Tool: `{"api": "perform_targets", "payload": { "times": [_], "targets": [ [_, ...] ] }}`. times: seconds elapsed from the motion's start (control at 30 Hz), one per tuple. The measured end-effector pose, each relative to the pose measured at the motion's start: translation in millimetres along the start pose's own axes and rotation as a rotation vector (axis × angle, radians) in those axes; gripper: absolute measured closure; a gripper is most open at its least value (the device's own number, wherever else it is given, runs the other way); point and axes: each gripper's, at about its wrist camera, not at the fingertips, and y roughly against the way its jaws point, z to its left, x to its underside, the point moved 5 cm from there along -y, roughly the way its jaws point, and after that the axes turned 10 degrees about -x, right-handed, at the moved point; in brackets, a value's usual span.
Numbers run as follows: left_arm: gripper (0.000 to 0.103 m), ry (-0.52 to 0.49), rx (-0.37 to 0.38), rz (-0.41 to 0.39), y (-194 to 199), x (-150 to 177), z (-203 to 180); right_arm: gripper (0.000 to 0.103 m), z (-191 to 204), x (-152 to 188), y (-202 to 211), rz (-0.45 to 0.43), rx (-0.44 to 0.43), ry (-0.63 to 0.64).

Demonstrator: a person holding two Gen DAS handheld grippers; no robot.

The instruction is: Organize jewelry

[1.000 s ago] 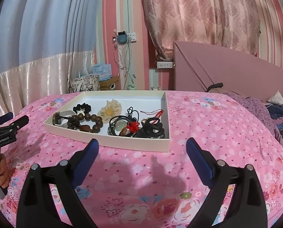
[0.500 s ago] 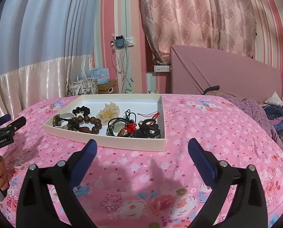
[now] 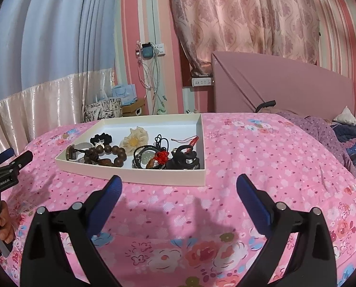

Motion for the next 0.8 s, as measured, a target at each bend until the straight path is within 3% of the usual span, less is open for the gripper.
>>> {"api": "perform_targets", "payload": {
  "times": [0.8],
  "targets": [
    [0.003,-0.001,-0.008,0.004,-0.4,1.1,1.6,0.007,3.5,0.2,-1.0,-0.006,0.006,0.026]
  ]
}}
